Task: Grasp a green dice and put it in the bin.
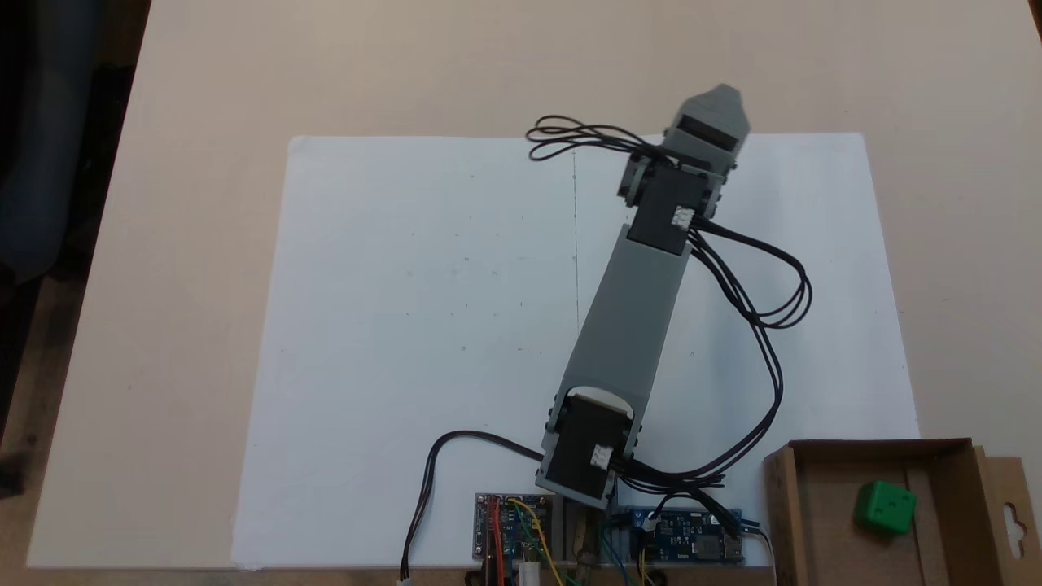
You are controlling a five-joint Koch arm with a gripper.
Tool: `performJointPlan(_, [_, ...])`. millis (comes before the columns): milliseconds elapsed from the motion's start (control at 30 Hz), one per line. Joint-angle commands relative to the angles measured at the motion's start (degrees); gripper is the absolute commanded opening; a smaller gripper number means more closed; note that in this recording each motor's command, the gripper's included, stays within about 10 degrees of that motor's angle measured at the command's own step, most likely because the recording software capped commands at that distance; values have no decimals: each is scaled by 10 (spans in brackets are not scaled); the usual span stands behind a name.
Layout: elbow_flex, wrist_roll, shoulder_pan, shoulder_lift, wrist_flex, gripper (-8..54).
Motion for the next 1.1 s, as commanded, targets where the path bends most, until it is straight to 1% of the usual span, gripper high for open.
performJointPlan(0, [28, -47, -41, 47, -96, 417])
performJointPlan(133, [132, -47, -109, 117, -175, 417])
performJointPlan(267, [190, -43, -145, 176, -253, 419])
performJointPlan(467, [303, -45, -168, 233, -367, 419])
performJointPlan(667, [396, -50, -167, 251, -467, 418])
performJointPlan(867, [546, -62, -169, 261, -571, 417])
performJointPlan(1067, [648, -60, -171, 265, -677, 417])
